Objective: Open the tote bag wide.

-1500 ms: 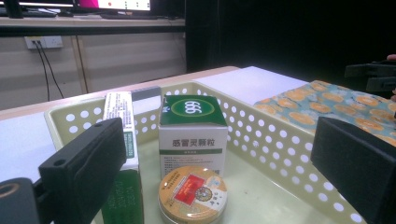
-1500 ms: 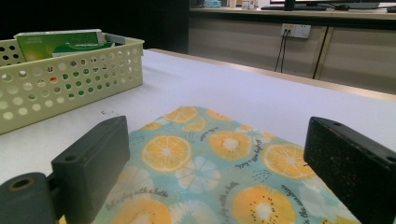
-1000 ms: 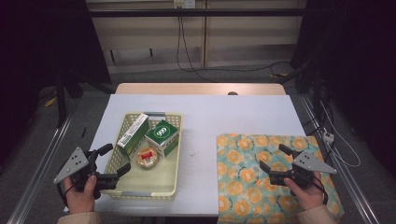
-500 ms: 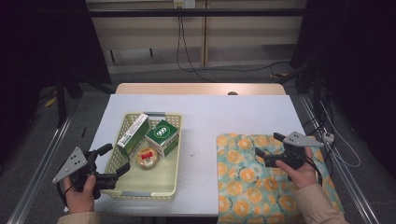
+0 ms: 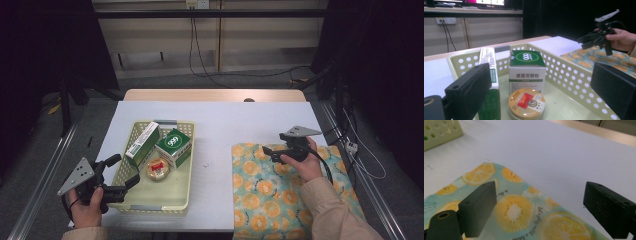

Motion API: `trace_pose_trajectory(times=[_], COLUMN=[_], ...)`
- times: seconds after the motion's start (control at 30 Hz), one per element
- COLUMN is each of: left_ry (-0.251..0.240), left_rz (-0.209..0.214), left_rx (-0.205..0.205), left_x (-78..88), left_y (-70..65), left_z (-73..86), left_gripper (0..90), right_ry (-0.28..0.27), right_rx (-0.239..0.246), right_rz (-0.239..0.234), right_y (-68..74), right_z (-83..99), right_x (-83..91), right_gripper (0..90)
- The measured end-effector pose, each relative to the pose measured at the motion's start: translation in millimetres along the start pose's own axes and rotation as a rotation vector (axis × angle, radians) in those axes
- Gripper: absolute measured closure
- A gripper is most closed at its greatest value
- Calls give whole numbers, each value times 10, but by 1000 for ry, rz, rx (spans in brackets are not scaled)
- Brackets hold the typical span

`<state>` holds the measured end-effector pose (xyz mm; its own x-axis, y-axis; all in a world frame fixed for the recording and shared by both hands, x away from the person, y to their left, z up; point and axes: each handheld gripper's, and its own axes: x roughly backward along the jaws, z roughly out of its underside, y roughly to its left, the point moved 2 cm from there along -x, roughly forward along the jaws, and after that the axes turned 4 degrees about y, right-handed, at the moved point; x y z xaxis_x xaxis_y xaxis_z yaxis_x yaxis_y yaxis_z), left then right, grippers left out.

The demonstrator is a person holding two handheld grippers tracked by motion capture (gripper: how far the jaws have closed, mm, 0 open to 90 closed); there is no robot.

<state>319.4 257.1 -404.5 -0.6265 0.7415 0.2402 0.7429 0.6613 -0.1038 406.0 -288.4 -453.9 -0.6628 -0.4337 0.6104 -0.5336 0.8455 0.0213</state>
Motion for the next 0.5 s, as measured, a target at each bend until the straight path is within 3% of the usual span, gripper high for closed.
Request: trace_pose_trajectory(times=[0.23,0.37,0.4,0.43,0.5], left_ry=[1,-5,-3,-1,-3], left_rz=[-3,-3,-3,-6,-6], left_rx=[0,-2,-4,-8,-7], left_x=[11,29,33,36,35], left_y=[10,16,20,25,29], left_z=[2,-4,-4,-3,-1], left_gripper=[32,33,33,32,32], right_ry=[88,144,144,160,162], right_rx=[3,27,27,58,53], right_rz=[-19,-57,-57,-47,-50], right_y=[-63,-28,-28,11,19], right_z=[8,38,38,37,37], right_x=[-274,-351,-351,-363,-362], right_gripper=[198,300,300,313,316])
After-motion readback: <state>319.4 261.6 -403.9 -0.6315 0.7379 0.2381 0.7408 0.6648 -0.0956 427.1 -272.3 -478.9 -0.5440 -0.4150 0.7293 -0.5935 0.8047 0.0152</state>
